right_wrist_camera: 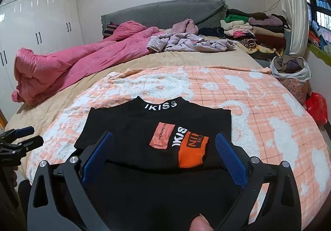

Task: Fold small clothes
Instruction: 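Withdraw both tools from the shirt front toward the black hem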

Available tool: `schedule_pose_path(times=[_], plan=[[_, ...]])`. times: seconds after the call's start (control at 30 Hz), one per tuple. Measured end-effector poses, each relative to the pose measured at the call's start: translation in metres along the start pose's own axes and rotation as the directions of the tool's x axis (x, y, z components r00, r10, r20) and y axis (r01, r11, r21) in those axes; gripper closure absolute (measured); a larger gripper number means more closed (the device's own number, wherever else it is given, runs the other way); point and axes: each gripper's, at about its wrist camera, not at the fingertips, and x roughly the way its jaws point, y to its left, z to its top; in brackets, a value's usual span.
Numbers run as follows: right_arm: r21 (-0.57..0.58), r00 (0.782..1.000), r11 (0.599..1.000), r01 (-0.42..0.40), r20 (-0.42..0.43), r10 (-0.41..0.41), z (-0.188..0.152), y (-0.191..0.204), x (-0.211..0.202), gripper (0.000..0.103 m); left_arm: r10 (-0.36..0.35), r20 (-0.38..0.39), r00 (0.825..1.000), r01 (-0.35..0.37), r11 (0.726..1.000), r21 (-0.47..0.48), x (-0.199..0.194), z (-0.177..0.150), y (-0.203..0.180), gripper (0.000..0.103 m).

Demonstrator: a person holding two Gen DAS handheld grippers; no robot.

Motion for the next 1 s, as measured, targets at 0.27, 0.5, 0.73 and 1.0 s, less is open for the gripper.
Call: schedule_pose_path(times=[0.27, 0.5, 0.73, 1.0], plan=[[0.006, 1.0, 1.0, -0.004, 0.023, 0.004, 0.002, 0.001, -0.019, 0.005, 0.028, 0.014, 1.0, -0.027, 1.0, -0.007, -0.021, -0.006, 0.006, 0.01], [-0.008, 1.0, 1.0, 0.018, 0.007, -0.018, -0.007, -0.005, -0.035, 0.005, 0.044, 0.015, 0.999, -0.043, 0.999, -0.025, -0.032, -0.012, 0.008, 0.01], [0.018, 0.998, 0.998, 0.063, 0.002, -0.063, -0.017, -0.024, -0.056, 0.005, 0.05, -0.003, 0.999, -0.05, 0.999, -0.013, -0.034, -0.02, 0.004, 0.01], [0.057, 0.994, 0.993, 0.107, -0.034, -0.105, -0.038, -0.051, -0.069, 0.005, 0.051, -0.04, 0.998, -0.051, 0.999, -0.002, -0.03, -0.035, 0.003, 0.01]])
